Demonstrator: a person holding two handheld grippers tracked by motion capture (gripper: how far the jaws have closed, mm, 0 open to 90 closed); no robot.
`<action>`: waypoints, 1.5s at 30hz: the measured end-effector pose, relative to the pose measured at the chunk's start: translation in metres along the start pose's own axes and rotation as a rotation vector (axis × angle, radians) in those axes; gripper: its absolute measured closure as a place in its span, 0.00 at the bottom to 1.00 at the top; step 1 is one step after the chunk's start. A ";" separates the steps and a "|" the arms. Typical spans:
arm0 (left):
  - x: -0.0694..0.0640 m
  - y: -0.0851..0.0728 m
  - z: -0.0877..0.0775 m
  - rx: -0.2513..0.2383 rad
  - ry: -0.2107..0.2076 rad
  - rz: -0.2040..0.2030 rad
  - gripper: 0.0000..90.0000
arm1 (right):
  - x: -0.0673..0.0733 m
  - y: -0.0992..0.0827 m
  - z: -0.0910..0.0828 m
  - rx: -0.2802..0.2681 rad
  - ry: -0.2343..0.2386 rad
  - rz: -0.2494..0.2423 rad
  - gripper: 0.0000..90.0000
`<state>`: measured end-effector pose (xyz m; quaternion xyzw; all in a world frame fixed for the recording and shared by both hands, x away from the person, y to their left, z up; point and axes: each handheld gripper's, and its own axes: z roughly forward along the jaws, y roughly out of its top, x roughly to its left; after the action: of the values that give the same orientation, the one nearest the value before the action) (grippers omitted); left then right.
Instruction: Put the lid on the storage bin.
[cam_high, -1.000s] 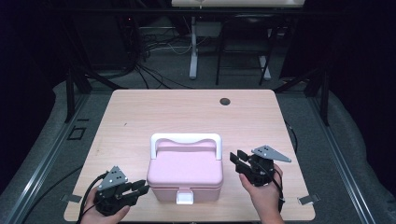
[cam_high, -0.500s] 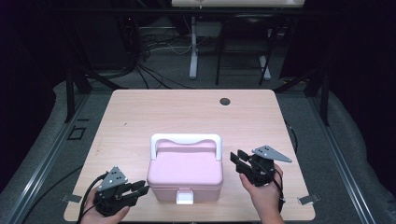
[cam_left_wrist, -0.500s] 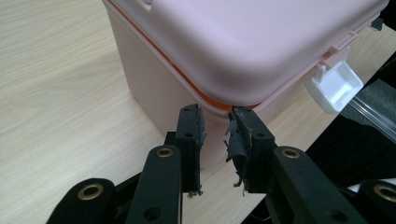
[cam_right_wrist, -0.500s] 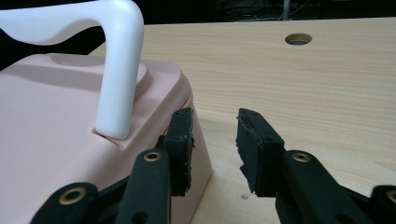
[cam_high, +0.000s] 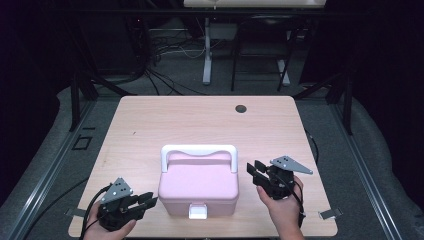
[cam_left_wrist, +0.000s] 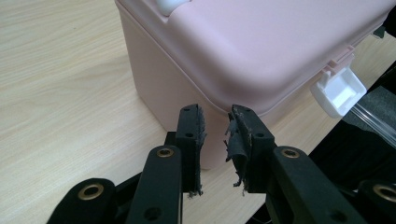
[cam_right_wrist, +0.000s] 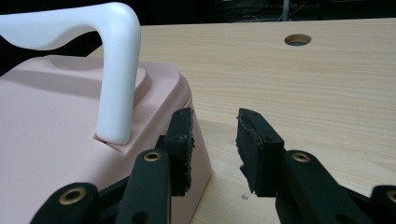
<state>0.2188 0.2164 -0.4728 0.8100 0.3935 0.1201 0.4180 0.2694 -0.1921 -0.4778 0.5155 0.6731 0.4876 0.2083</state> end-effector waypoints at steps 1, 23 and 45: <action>0.000 0.000 0.000 0.001 -0.002 0.001 0.81 | 0.000 0.000 0.000 0.000 0.000 -0.001 0.73; 0.013 0.006 0.009 -0.002 0.025 -0.031 0.74 | -0.002 -0.001 0.001 0.001 -0.002 0.007 0.73; 0.051 0.008 0.032 -0.030 0.093 -0.122 0.64 | -0.005 -0.002 0.002 0.008 -0.009 0.006 0.72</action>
<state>0.2743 0.2326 -0.4932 0.7717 0.4594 0.1376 0.4178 0.2718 -0.1958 -0.4813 0.5204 0.6727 0.4833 0.2079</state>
